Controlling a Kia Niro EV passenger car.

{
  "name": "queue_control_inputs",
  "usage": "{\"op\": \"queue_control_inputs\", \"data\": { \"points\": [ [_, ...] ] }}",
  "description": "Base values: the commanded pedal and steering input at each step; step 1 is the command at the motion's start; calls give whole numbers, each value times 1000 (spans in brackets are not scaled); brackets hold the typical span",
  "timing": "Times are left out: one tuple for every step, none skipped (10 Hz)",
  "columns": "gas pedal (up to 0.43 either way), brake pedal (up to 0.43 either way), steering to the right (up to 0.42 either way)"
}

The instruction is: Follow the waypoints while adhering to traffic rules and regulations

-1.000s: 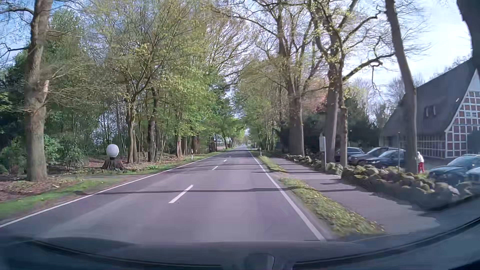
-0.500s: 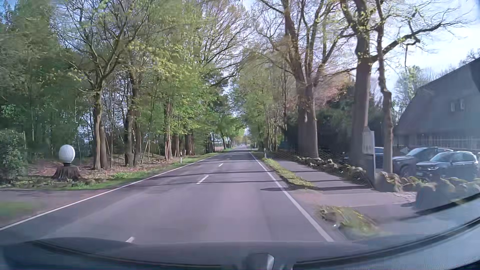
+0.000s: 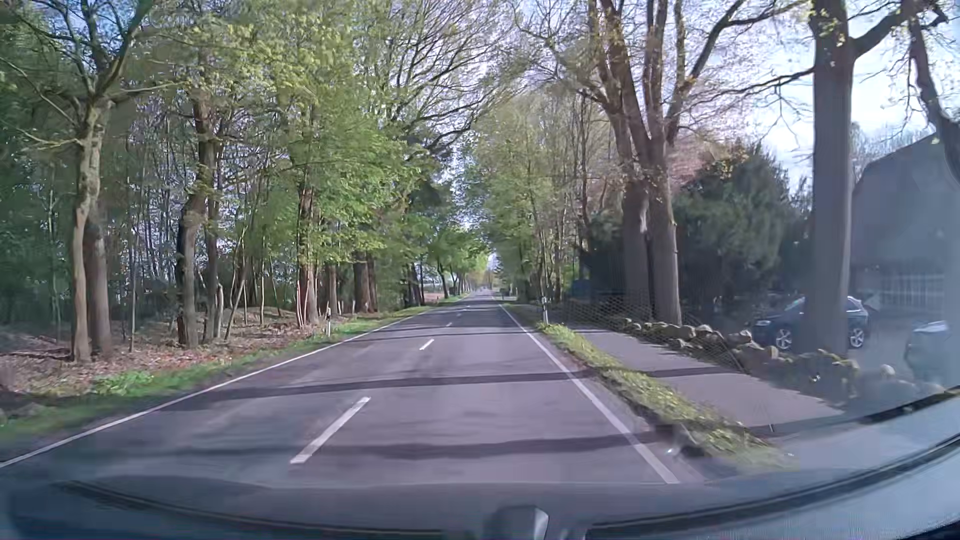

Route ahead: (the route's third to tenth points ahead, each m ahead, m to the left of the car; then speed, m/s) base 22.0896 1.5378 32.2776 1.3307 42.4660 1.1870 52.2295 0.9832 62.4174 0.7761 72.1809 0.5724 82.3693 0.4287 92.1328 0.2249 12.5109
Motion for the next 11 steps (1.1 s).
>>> {"op": "queue_control_inputs", "data": {
  "points": [
    [67,0,-2],
    [67,0,-1],
    [67,0,-1],
    [67,0,-1],
    [67,0,-1],
    [67,0,-1],
    [67,0,-1],
    [67,0,-1],
    [67,0,-1],
    [67,0,-1],
    [67,0,-1]
  ]
}}
